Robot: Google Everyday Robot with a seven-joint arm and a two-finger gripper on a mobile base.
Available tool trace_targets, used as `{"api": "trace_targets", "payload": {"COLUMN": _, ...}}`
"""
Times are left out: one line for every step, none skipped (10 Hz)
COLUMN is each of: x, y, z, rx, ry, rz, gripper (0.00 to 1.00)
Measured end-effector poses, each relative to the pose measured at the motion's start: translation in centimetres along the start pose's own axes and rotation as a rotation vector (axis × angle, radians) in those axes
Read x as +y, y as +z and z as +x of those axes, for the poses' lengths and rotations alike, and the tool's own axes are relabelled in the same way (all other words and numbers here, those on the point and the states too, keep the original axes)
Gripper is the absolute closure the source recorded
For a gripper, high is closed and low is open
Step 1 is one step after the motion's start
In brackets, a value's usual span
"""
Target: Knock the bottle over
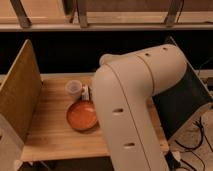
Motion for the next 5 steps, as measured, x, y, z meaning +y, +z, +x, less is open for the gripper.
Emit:
{"api": "trace_targets", "payload": {"x": 0.5, "y": -1.1, "z": 1.9, "rx": 0.025, "ry": -0.077, "rz": -0.033, "gripper": 1.0}}
{"api": "trace_targets", "payload": {"x": 0.9, "y": -2.1, "z": 3.0, "rx": 0.04, "ry": -0.132, "rz": -0.063, "gripper": 1.0}}
{"api": "trace_targets", "payload": {"x": 1.4, "y": -3.2, "z": 3.8, "rx": 0.053, "ry": -0.172, "rz": -0.097, "gripper": 1.0}}
{"api": "trace_targets", "payload": {"x": 2.3, "y": -4.6, "z": 3.9, "rx": 0.063, "ry": -0.19, "rz": -0.139, "gripper": 1.0}}
{"api": "trace_targets", "payload": {"x": 3.8, "y": -6.4, "z": 3.0, "rx": 0.073, "ry": -0.171, "rz": -0.193, "gripper": 1.0}}
